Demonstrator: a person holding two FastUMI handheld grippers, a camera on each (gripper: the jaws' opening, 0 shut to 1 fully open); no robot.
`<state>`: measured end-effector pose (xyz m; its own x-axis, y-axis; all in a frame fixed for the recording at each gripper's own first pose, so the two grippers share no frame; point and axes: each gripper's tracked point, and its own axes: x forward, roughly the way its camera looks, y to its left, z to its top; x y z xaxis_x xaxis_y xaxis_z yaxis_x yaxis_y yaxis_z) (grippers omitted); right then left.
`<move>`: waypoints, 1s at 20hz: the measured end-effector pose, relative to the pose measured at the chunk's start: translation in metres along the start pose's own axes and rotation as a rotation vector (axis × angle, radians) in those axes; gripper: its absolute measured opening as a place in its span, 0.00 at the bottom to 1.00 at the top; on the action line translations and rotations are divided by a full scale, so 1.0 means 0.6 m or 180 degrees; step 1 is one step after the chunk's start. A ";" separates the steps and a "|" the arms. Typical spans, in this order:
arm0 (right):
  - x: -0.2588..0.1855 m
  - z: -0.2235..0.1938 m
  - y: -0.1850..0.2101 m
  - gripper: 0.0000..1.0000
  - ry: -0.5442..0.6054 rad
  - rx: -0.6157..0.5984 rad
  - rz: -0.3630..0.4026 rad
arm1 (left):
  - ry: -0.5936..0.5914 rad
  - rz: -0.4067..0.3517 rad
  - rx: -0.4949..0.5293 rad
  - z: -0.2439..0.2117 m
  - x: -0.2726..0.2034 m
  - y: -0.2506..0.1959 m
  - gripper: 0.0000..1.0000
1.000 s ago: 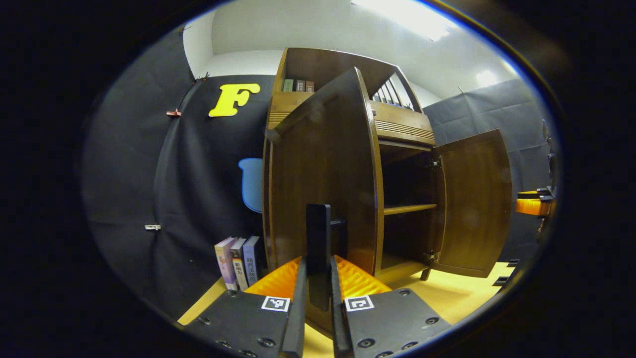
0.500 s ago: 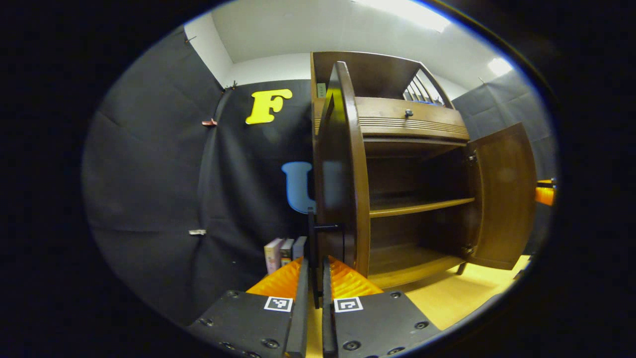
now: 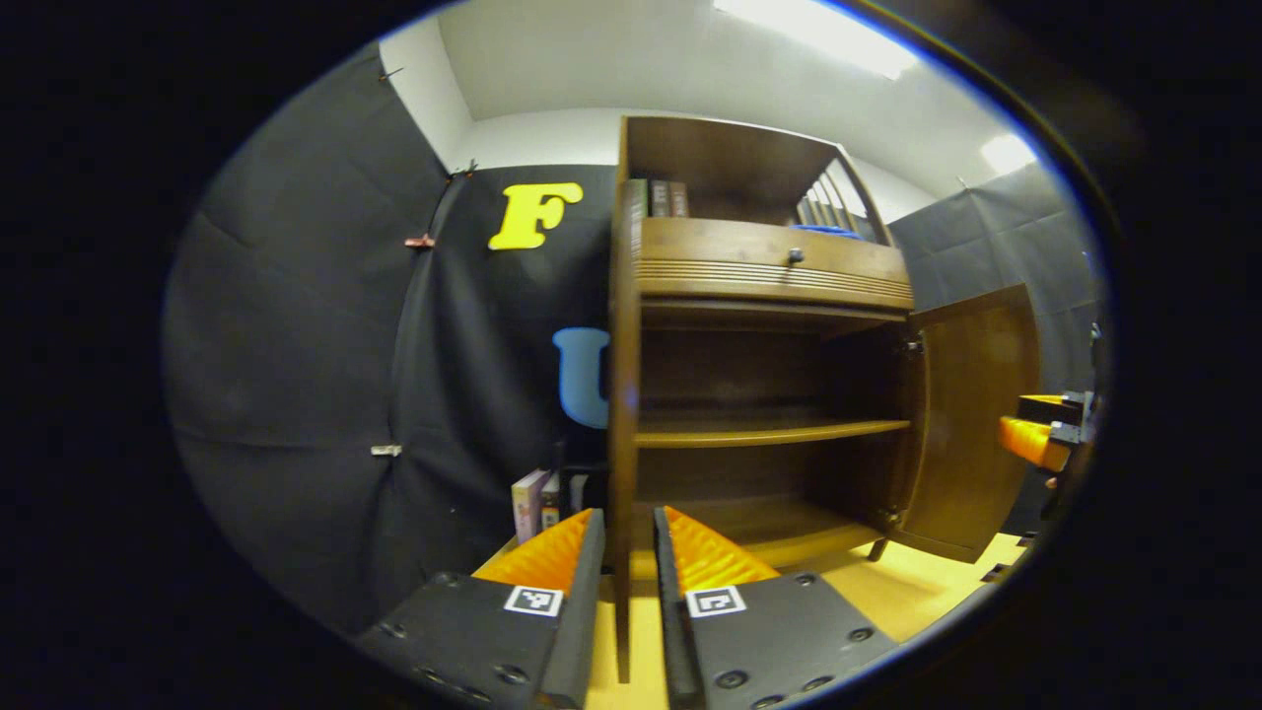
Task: Open the right door of the double-door shoe cabinet with the right hand, and open the left door with the left hand.
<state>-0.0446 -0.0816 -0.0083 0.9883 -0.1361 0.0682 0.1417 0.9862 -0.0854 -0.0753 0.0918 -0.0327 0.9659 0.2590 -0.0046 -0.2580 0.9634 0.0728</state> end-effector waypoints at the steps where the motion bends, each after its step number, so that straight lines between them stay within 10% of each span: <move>1: 0.007 0.004 0.012 0.97 0.0004 -0.0008 0.0022 | -0.0041 -0.0120 0.0110 0.006 0.006 -0.028 0.43; 6: 0.015 0.012 0.053 0.97 0.0076 -0.0023 0.0104 | 0.0135 -0.0257 0.0049 -0.018 0.040 -0.087 0.99; 20: 0.017 -0.014 0.063 0.96 0.0279 0.0025 0.0184 | 0.0182 -0.0068 -0.0097 -0.015 0.079 -0.088 0.96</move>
<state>-0.0289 -0.0464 -0.0195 0.9960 -0.0862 -0.0239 0.0841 0.9933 -0.0788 -0.0163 0.0536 -0.0455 0.9684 0.2412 -0.0628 -0.2389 0.9701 0.0418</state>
